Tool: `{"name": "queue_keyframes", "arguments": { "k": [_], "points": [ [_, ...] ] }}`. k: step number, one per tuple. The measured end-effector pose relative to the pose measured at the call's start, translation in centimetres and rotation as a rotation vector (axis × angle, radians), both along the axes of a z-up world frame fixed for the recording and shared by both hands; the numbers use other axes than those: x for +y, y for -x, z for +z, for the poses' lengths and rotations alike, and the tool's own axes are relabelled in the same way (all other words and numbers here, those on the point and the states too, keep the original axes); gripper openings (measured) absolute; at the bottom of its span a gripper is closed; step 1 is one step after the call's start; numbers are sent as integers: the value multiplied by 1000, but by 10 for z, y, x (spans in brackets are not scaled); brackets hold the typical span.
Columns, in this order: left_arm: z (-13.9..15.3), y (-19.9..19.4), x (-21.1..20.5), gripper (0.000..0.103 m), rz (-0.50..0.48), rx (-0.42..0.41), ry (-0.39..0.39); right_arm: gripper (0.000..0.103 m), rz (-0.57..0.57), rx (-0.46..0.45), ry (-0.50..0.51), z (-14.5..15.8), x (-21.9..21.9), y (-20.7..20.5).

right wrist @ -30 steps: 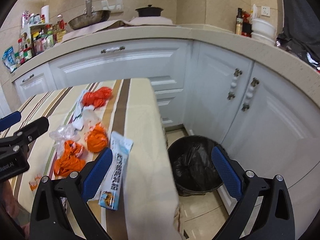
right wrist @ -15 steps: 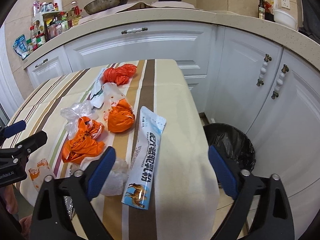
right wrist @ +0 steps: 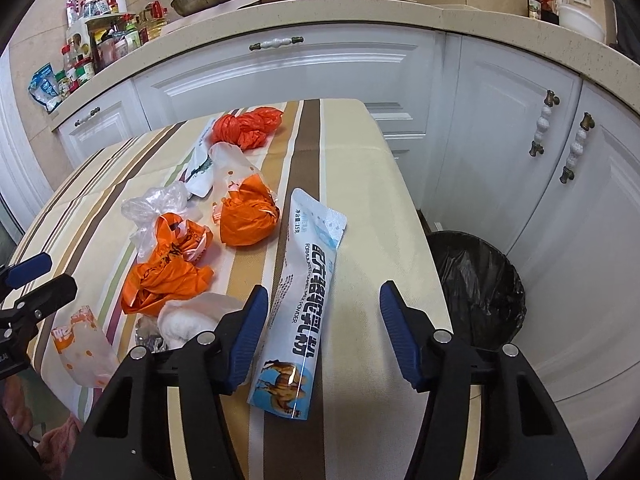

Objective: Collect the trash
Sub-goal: 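Grasp the white-blue tube package with the right gripper while the left gripper grasps the orange-printed clear bag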

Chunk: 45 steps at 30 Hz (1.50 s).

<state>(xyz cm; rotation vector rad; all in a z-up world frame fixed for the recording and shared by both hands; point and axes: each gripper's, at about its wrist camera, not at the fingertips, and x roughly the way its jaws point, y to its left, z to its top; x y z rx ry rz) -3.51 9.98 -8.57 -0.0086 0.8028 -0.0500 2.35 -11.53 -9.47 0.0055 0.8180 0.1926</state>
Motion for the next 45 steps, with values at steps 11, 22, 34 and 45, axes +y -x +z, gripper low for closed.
{"name": "queue_keyframes", "arguments": {
  "k": [11, 22, 34, 45],
  "points": [
    [-9, 5, -10, 80, 4, 26, -7, 34, 48, 12, -29, -3, 3, 6],
    [-4, 18, -14, 81, 16, 7, -29, 24, 50, -7, -42, 2, -1, 28],
    [-5, 30, -24, 82, 9, 5, -69, 39, 20, -7, -71, -6, -10, 46],
    [-16, 34, -35, 82, -12, 48, -100, 22, 43, -19, -82, -11, -8, 53]
  ]
}}
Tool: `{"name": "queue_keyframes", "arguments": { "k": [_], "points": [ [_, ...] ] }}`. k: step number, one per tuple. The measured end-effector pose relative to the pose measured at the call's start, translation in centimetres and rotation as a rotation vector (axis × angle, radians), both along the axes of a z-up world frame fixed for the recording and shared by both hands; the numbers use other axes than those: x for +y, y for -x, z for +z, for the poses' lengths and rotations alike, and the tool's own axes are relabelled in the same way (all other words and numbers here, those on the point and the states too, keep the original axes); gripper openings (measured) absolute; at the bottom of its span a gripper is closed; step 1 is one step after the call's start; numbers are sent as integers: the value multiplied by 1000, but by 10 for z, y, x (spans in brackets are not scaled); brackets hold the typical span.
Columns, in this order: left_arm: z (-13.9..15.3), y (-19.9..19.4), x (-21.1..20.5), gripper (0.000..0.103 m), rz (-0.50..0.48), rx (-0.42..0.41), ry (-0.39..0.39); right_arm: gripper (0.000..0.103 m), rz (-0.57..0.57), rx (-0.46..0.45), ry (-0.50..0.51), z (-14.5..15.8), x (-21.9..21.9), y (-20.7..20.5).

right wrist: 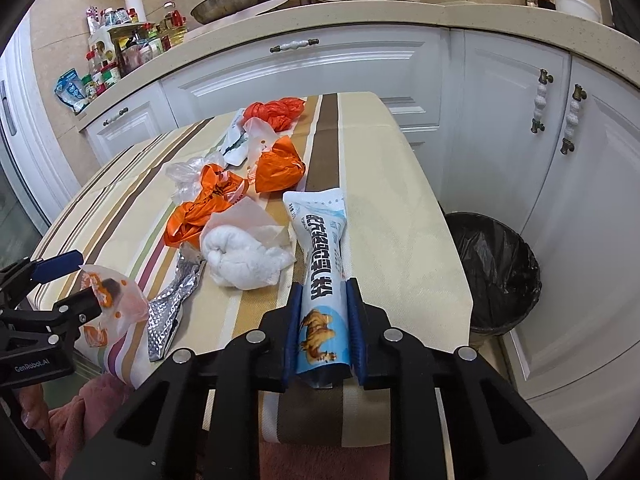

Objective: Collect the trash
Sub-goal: 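Grasp the white-blue tube package with the right gripper while the left gripper grasps the orange-printed clear bag, then carry both items over the black bin and open both grippers to drop them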

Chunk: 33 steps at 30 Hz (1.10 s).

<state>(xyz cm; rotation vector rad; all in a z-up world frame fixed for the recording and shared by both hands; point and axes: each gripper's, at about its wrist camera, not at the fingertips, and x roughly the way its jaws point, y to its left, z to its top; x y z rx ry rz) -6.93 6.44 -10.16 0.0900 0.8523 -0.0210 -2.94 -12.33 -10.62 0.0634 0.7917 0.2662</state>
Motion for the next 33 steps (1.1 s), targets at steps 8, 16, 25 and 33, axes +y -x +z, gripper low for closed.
{"name": "queue_keyframes", "arguments": {
  "k": [8, 16, 25, 33],
  "points": [
    [2, 3, -4, 81, -9, -12, -5, 21, -8, -10, -1, -1, -3, 4],
    [-7, 0, -6, 37, -52, 39, 39, 21, -9, -12, -3, -1, -2, 5],
    [-8, 0, 6, 7, -43, 34, 104, 20, -9, -19, 4, 0, 0, 6],
    [2, 0, 18, 6, -7, -7, 106, 19, -18, -46, 27, 5, 1, 8]
  ]
}}
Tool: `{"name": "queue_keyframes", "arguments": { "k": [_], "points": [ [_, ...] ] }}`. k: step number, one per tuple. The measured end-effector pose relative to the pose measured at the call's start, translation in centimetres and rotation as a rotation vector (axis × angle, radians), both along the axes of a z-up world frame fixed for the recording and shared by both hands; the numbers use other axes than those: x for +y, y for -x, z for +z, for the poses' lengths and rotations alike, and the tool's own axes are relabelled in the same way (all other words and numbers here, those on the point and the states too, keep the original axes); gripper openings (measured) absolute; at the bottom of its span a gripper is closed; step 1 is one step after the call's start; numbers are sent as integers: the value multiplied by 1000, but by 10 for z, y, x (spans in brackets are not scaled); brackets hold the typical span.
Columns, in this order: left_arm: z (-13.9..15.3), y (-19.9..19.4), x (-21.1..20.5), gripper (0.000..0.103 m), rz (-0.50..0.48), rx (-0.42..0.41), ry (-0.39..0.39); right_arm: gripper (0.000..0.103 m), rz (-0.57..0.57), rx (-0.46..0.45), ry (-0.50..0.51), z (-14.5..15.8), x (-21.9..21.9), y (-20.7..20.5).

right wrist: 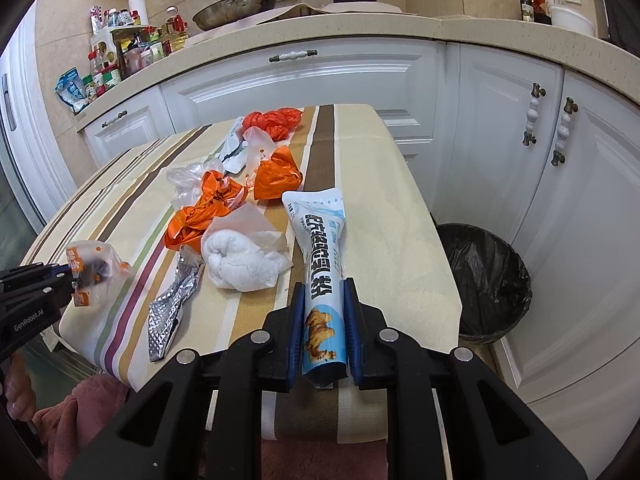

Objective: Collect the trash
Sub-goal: 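Carry both items over the black bin and open both grippers to drop them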

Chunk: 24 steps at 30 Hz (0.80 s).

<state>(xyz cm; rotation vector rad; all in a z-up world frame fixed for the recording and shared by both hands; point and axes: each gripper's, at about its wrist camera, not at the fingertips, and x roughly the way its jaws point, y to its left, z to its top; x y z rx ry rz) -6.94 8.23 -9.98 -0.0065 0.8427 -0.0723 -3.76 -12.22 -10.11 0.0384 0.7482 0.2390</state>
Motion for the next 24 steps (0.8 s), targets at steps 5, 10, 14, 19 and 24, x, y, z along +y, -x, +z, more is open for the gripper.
{"name": "queue_keyframes", "arguments": {
  "k": [5, 10, 14, 19, 24],
  "points": [
    [12, -2, 0, 6, 18, -52, -40, 19, -25, -27, 12, 7, -5, 0],
    [22, -14, -9, 6, -2, -76, -52, 19, -61, -54, 37, 14, -14, -2],
    [30, -28, -28, 6, -54, -98, -54, 19, -96, -64, 56, 15, -25, -7],
    [42, -53, -66, 6, -139, -126, -38, 19, -174, -74, 76, 17, -54, -16],
    [46, -84, -115, 6, -218, -129, -27, 19, -244, -77, 93, 16, -86, -31]
  ]
}}
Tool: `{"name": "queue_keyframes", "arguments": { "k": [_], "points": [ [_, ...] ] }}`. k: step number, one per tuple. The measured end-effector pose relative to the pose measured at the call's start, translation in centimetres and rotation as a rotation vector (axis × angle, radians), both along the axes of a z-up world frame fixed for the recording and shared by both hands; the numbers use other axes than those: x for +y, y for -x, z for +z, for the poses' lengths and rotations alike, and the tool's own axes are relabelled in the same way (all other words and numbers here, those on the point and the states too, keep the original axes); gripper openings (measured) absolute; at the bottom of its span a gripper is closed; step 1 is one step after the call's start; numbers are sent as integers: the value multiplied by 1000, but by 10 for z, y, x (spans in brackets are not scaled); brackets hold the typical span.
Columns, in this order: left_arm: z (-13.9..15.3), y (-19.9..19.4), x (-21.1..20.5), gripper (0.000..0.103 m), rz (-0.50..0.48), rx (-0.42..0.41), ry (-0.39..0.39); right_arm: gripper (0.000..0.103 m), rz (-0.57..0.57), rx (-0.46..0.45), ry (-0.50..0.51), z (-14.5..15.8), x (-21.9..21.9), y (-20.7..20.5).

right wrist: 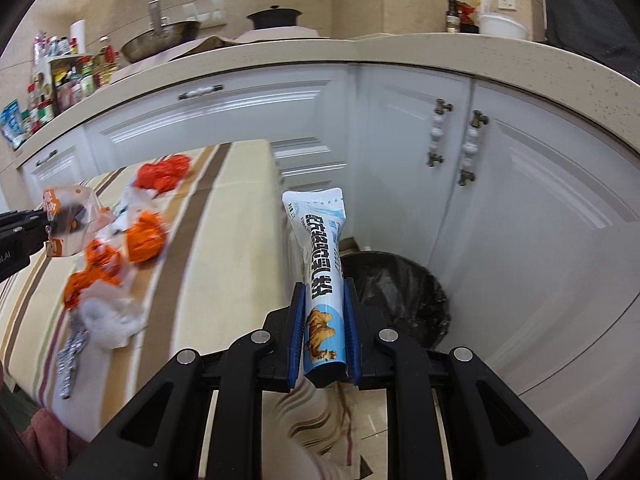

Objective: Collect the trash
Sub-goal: 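Carry both items over the black bin and open both grippers to drop them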

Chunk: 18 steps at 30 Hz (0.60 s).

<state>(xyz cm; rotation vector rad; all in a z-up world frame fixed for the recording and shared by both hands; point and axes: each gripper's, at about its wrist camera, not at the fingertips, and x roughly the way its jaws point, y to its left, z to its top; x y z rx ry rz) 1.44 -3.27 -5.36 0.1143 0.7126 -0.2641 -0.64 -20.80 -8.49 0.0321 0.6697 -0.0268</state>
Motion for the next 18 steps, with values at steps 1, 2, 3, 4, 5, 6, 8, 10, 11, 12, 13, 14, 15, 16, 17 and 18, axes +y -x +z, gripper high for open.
{"name": "queue_keyframes", "arguments": {
  "k": [1, 2, 3, 4, 5, 6, 8, 10, 11, 12, 13, 14, 15, 16, 17, 18],
  "points": [
    [1, -9, -12, 6, -17, 4, 5, 19, -11, -1, 1, -1, -7, -3],
    [1, -15, -22, 6, -28, 5, 3, 19, -25, -1, 3, -2, -14, -7],
    [2, -21, -33, 6, -41, 5, -2, 19, -35, 0, 5, -2, -19, -11],
    [2, -28, -44, 6, -56, 2, -8, 19, -47, 2, 7, -4, -25, -15],
    [2, -34, -56, 6, -68, -6, -19, 19, -57, 2, 7, -5, -31, -19],
    [1, -39, -65, 6, -77, -10, -31, 19, -66, 3, 7, -7, -36, -22],
    [-3, -53, -86, 6, -98, -8, -52, 19, -80, 8, 8, -10, -45, -30],
    [-9, -65, -102, 6, -110, -1, -71, 19, -91, 15, 11, -14, -52, -35],
    [-12, -71, -109, 6, -114, 2, -83, 19, -97, 21, 11, -16, -56, -39],
    [-15, -76, -115, 6, -117, 6, -95, 19, -101, 24, 9, -18, -60, -41],
    [-20, -83, -122, 6, -117, 12, -108, 19, -107, 28, 8, -20, -64, -45],
    [-25, -90, -128, 6, -117, 21, -118, 19, -113, 34, 6, -23, -67, -48],
    [-28, -94, -132, 6, -116, 29, -123, 19, -118, 37, 4, -26, -70, -51],
    [-33, -101, -137, 6, -114, 41, -129, 19, -122, 40, 3, -28, -73, -53],
    [-36, -107, -142, 6, -113, 51, -133, 19, -127, 44, 2, -30, -75, -55],
    [-39, -111, -146, 7, -112, 58, -138, 19, -133, 49, 2, -33, -79, -59]
  ]
}}
